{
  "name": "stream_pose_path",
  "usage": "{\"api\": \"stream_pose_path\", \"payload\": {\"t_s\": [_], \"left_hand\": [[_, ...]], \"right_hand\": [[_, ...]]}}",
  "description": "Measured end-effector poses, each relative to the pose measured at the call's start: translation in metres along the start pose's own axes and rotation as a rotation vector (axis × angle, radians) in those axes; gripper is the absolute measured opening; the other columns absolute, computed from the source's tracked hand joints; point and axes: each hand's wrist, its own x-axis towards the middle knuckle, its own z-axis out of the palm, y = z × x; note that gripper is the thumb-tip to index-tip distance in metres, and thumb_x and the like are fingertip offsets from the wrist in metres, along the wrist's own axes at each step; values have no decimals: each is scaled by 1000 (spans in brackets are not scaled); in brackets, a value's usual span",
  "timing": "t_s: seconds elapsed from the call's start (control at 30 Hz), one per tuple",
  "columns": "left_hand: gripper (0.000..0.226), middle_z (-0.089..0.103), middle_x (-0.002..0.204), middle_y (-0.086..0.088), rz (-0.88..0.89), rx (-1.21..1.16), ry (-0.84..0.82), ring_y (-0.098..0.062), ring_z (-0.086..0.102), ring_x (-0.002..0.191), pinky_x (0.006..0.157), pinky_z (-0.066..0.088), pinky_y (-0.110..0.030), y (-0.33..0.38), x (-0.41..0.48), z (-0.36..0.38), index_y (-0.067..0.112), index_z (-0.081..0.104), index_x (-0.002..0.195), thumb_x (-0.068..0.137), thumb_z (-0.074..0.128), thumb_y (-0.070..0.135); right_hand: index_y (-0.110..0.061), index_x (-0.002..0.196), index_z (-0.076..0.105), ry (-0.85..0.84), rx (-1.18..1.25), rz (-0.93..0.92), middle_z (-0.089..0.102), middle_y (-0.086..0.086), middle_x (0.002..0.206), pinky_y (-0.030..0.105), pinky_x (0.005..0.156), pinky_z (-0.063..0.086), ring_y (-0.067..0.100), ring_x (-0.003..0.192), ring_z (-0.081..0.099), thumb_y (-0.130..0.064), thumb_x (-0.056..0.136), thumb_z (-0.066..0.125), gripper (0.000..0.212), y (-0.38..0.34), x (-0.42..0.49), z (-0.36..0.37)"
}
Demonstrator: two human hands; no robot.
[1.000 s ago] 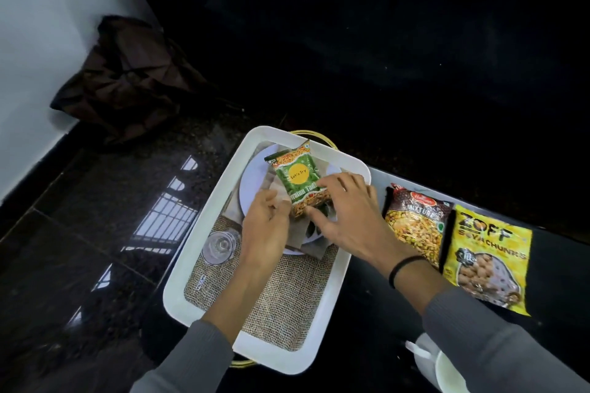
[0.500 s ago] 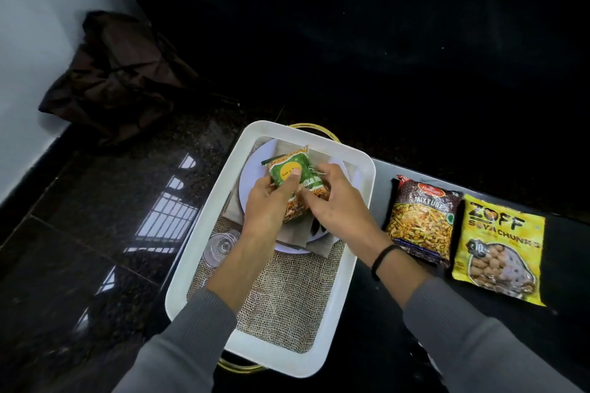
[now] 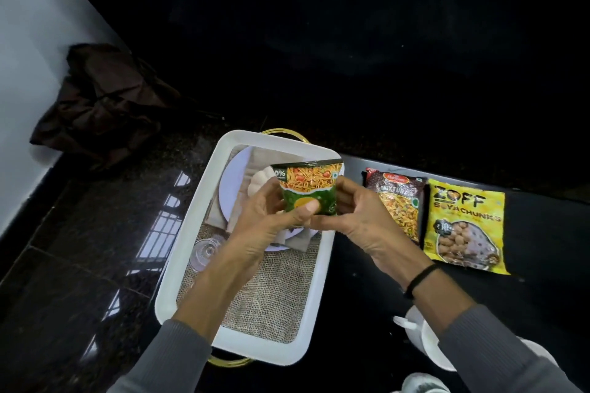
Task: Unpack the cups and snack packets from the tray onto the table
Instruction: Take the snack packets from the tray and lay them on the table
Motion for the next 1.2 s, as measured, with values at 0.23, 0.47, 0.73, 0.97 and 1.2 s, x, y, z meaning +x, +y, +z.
{"api": "stream_pose_path", "payload": {"t_s": [0.23, 0.47, 0.73, 0.97, 1.2], "left_hand": [[35, 82, 93, -5, -91, 115, 57, -17, 79, 84, 73, 63, -29, 10, 6, 78, 15, 80, 95, 77, 84, 45], [33, 82, 91, 6, -123, 276, -118, -6, 77, 87, 72, 56, -16, -2, 10, 202, 22, 82, 96, 85, 75, 52], [30, 73, 100, 12, 50, 815, -205, -6, 69, 94, 86, 60, -36, -29, 19, 287, 26, 71, 115, 95, 63, 48], [22, 67, 123, 6, 365, 1225, -131, -9, 57, 111, 94, 48, -31, -37, 18, 282, 24, 69, 118, 101, 56, 28], [46, 42, 158, -6, 363, 1464, 22, -26, 26, 152, 124, 20, -46, -42, 23, 252, 16, 53, 145, 102, 54, 31]], "right_hand": [[-12, 110, 77, 87, 157, 159, 81, 4, 108, 45, 111, 48, 20, 106, 75, -52, 83, 79, 49, -6, -50, -55], [-11, 109, 78, 345, 180, 213, 80, 3, 109, 46, 113, 44, 21, 113, 71, -60, 84, 73, 55, 3, -109, -144], [-11, 103, 73, 649, 31, 184, 79, 8, 101, 45, 100, 54, 23, 101, 74, -63, 91, 62, 53, 44, -144, -231], [-4, 127, 57, 750, -341, 316, 65, 14, 126, 42, 101, 46, 34, 121, 60, -43, 103, 54, 46, 62, -133, -250], [-8, 149, 43, 702, -868, 67, 29, 11, 165, 46, 119, 32, 26, 155, 24, -14, 105, 47, 45, 66, -135, -224]]}}
